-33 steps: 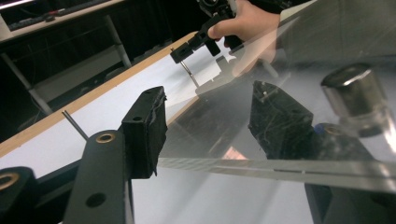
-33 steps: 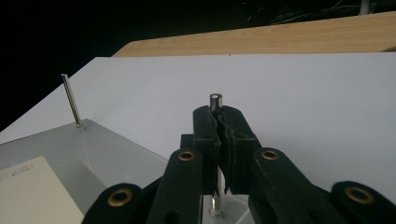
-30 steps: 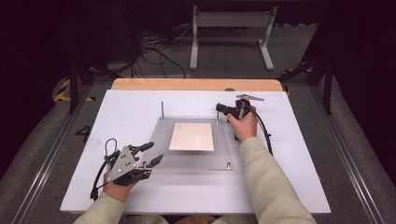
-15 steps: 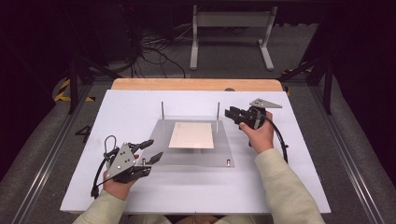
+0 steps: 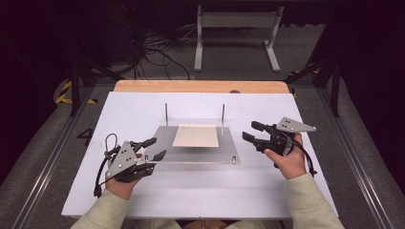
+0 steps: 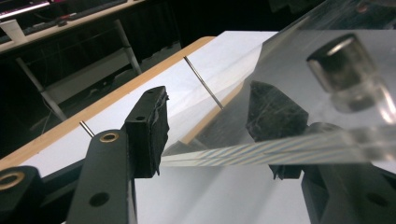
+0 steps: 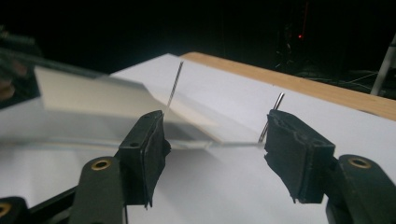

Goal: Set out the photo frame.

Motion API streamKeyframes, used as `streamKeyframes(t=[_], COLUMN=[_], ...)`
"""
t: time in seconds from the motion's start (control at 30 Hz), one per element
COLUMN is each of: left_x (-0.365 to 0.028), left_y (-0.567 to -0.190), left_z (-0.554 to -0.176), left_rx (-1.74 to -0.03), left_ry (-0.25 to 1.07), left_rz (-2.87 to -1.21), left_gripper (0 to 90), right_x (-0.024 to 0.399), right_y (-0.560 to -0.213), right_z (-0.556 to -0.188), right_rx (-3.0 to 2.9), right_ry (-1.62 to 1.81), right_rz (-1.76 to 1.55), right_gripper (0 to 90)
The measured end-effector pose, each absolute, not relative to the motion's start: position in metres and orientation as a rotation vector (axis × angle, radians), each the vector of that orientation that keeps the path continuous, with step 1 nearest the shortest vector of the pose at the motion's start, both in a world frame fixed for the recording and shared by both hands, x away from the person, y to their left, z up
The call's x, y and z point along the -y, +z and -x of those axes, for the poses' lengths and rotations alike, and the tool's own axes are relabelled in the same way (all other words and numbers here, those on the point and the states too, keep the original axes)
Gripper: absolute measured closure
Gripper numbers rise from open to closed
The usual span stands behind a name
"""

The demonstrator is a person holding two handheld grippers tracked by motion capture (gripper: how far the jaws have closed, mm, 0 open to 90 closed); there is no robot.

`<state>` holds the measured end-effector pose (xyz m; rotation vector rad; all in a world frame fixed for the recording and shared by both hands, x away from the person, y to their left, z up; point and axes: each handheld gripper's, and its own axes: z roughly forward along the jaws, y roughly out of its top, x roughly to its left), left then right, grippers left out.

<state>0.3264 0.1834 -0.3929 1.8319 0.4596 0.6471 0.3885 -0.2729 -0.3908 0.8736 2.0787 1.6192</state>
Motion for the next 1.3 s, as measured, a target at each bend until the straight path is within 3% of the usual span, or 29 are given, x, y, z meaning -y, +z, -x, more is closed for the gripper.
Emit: streamKeyframes(t=[0.33,0.57,0.93,1.0,1.03,1.1,1.3], left_x=[-0.183,-0.182,-0.181,-0.18,-0.18,-0.18,-0.177], left_y=[-0.388,-0.387,-0.386,-0.387,-0.386,-0.386,-0.384], left_z=[-0.331,-0.331,-0.331,-0.33,-0.33,-0.33,-0.33], left_rx=[-0.469,-0.474,-0.47,-0.475,-0.474,-0.473,-0.47], left_ry=[0.644,0.646,0.655,0.654,0.653,0.656,0.667], left_rz=[-1.802,-1.793,-1.792,-1.79,-1.789,-1.789,-1.786], left_gripper=[45.5,45.2,45.3,45.4,45.4,45.6,47.1], right_x=[0.26,0.243,0.214,0.21,0.208,0.206,0.207], right_y=[-0.396,-0.385,-0.381,-0.381,-0.381,-0.38,-0.374], right_z=[-0.366,-0.358,-0.358,-0.358,-0.357,-0.355,-0.353], right_rx=[-2.2,-2.151,-2.09,-2.095,-2.107,-2.121,-2.123], right_ry=[1.474,1.548,1.605,1.6,1.592,1.563,1.507], right_rz=[-0.7,-0.566,-0.446,-0.42,-0.398,-0.356,-0.341], right_gripper=[27.3,23.5,34.7,40.4,50.0,54.6,57.0])
